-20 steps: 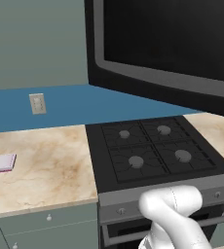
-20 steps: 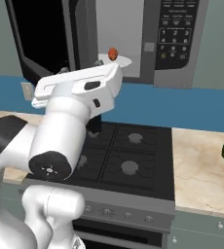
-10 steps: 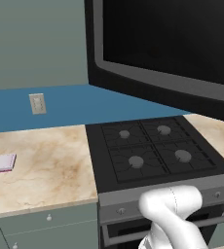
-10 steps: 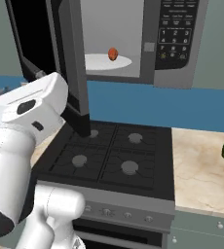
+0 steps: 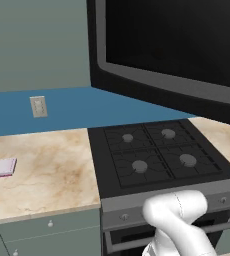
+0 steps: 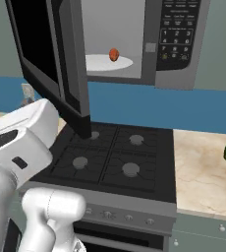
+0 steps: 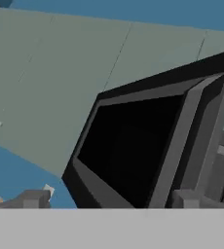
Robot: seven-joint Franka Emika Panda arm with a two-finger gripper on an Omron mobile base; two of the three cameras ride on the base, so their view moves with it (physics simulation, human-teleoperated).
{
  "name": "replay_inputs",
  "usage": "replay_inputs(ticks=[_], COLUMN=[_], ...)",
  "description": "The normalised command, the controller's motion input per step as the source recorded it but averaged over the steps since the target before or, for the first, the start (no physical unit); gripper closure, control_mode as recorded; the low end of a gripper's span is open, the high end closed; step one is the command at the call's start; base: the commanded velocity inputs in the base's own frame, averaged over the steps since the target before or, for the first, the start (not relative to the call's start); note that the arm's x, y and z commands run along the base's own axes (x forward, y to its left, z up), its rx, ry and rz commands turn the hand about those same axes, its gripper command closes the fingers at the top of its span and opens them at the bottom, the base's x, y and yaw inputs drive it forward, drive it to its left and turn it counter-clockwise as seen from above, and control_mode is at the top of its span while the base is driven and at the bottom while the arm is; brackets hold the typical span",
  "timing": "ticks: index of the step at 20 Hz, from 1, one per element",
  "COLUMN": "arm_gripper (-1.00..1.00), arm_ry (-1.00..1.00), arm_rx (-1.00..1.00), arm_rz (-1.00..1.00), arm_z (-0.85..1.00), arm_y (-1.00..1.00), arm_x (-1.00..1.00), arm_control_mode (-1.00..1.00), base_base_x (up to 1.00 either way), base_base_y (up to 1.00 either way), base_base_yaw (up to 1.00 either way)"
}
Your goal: Open the microwave door.
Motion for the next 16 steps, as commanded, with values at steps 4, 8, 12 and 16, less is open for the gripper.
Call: replay_inputs(ticks=[4, 8, 12, 16], arm_gripper=[-1.0, -1.0, -1.0, -1.0], arm_ry=[0.58, 0.68, 0.86, 0.8], arm_rx=[0.31, 0.47, 0.56, 0.61], arm_rz=[0.09, 0.11, 0.04, 0.0], arm_z=[0.0, -0.07, -0.04, -0.1], arm_y=[-1.0, -0.83, -0.49, -0.23], arm_x=[0.02, 0.47, 0.81, 0.67], arm_control_mode=[-1.0, -1.0, -1.0, -1.0], base_base_x=[0.0, 0.0, 0.0, 0.0], base_base_y=[0.0, 0.0, 0.0, 0.0], base_base_yaw=[0.0, 0.0, 0.0, 0.0])
